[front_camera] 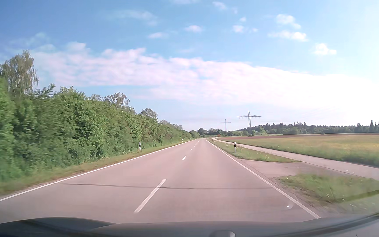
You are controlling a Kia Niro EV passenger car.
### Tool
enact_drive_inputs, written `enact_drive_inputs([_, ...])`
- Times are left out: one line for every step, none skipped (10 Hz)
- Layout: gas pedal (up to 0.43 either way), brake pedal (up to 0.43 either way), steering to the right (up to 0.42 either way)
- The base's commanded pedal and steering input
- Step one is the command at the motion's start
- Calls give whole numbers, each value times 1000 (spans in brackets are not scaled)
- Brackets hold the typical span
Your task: Follow the waypoints while adhering to traffic rules and regulations
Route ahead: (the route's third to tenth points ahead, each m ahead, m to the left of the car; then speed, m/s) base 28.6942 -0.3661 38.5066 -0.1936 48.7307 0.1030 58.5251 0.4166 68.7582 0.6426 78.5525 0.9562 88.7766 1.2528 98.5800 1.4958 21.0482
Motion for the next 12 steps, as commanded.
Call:
enact_drive_inputs([220, 0, -2])
enact_drive_inputs([220, 0, -2])
enact_drive_inputs([220, 0, -2])
enact_drive_inputs([220, 0, -2])
enact_drive_inputs([220, 0, -2])
enact_drive_inputs([197, 0, -2])
enact_drive_inputs([0, 0, -2])
enact_drive_inputs([0, 0, -2])
enact_drive_inputs([0, 0, -2])
enact_drive_inputs([0, 0, -2])
enact_drive_inputs([0, 0, -2])
enact_drive_inputs([0, 0, -2])
